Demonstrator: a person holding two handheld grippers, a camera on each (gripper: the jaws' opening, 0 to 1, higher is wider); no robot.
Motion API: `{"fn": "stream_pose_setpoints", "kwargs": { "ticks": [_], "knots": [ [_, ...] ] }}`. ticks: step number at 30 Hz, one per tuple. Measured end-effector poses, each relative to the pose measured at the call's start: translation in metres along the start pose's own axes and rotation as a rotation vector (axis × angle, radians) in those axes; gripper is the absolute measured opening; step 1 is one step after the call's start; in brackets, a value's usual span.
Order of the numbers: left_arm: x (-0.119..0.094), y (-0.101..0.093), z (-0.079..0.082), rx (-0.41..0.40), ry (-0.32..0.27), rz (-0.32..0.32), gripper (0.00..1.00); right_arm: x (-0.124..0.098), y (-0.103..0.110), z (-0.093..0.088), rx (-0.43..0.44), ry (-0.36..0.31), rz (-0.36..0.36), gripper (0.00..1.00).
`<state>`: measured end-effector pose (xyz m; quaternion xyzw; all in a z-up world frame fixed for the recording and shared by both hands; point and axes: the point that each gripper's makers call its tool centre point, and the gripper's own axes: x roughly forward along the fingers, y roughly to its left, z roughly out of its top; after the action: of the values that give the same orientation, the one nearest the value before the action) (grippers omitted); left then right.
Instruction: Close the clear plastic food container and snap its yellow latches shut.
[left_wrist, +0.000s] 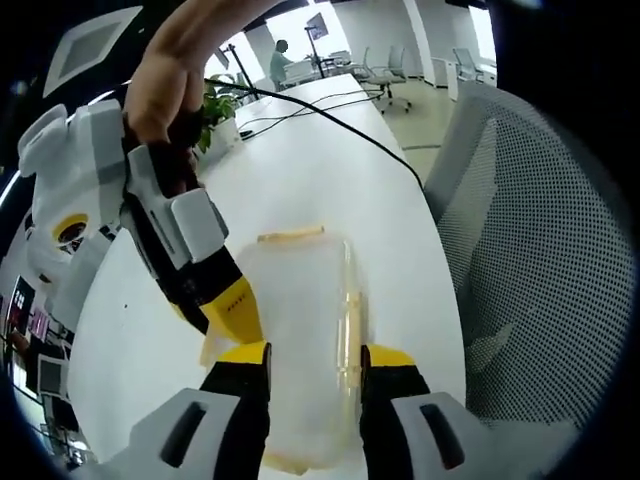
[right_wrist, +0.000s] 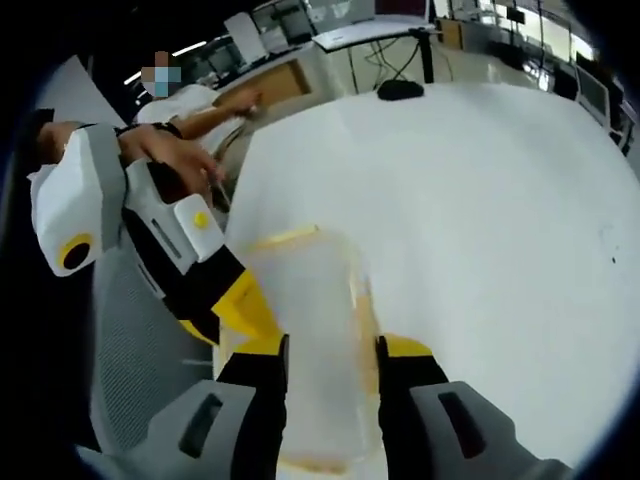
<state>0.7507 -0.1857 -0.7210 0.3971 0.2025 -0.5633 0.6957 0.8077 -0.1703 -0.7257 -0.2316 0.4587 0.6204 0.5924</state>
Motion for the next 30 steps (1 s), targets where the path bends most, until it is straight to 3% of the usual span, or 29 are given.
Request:
{"fn": "stream_pose_setpoints", "kwargs": {
  "ticks": [7, 16, 22, 30],
  "knots": [
    [-0.002, 0.001, 0.003, -0.038, -0.010, -0.001, 0.29, -0.001, 0.000, 0.002, -0.024, -0.015, -0.032, 0.32],
    [-0.005, 0.000, 0.001, -0.092, 0.004, 0.005, 0.29, -0.005, -0.002, 0.000, -0.039, -0.009, -0.098, 0.40],
    [-0.015, 0.002, -0.001, -0.166, -0.008, 0.036, 0.38, -0.014, -0.004, 0.007, -0.001, -0.091, -0.173, 0.44],
    [-0.029, 0.006, -0.012, -0.251, -0.005, 0.073, 0.45, -0.026, -0.005, 0.002, 0.010, -0.137, -0.248, 0.51]
  ]
}}
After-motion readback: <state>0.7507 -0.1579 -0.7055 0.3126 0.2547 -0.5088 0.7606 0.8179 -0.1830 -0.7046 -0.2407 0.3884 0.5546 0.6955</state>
